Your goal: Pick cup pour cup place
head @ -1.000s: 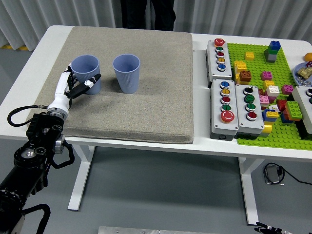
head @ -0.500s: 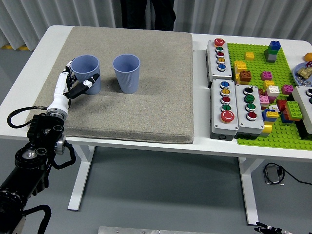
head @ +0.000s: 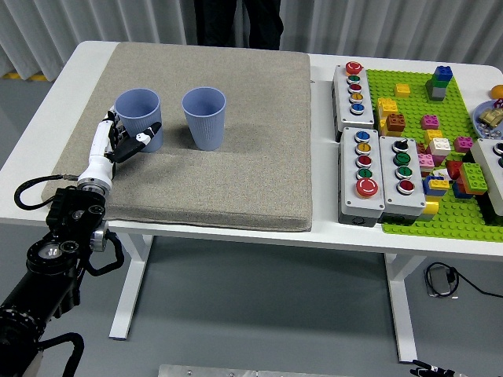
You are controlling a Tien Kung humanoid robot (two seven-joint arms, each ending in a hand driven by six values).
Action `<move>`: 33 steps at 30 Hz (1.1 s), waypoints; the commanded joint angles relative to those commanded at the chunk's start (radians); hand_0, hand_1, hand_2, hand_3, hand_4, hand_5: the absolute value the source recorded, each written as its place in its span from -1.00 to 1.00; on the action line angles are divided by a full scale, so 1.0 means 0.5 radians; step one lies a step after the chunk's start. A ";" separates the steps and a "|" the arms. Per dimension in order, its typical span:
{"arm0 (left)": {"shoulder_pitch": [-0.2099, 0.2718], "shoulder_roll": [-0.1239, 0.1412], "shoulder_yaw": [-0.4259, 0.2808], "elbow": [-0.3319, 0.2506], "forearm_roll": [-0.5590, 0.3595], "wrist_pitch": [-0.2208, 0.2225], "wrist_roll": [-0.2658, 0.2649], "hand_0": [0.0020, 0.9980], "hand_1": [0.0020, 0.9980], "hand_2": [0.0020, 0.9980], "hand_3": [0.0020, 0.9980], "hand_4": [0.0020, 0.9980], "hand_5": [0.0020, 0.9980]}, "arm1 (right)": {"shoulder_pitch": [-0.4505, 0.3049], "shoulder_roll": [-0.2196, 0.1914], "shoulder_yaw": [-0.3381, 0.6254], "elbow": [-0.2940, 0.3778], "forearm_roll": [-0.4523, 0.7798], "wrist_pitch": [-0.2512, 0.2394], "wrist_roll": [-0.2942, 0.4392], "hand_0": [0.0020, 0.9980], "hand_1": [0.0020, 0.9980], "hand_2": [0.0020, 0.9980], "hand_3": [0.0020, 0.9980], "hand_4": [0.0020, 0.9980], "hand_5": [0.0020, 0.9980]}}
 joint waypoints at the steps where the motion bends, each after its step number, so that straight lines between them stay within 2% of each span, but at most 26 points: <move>1: 0.000 0.000 0.000 -0.001 0.001 0.001 0.000 0.55 0.55 0.85 1.00 0.87 -0.26 | 0.000 0.000 0.000 0.000 0.001 0.000 0.000 0.33 0.30 0.33 0.27 -0.02 -0.74; 15: -0.014 -0.003 0.005 0.007 -0.027 -0.022 -0.008 0.55 0.56 0.86 1.00 0.86 -0.28 | 0.009 -0.001 -0.004 0.000 0.010 -0.001 0.003 0.32 0.30 0.33 0.27 -0.02 -0.74; 16: -0.016 -0.004 0.006 0.007 -0.029 -0.023 -0.009 0.55 0.56 0.87 1.00 0.79 -0.34 | 0.009 -0.002 -0.005 0.000 0.010 -0.001 0.003 0.32 0.30 0.33 0.27 -0.02 -0.74; 33: -0.026 -0.008 0.012 0.021 -0.037 -0.024 -0.008 0.55 0.56 0.88 1.00 0.78 -0.35 | 0.016 -0.001 -0.004 0.000 0.011 -0.002 0.002 0.32 0.30 0.33 0.27 -0.02 -0.74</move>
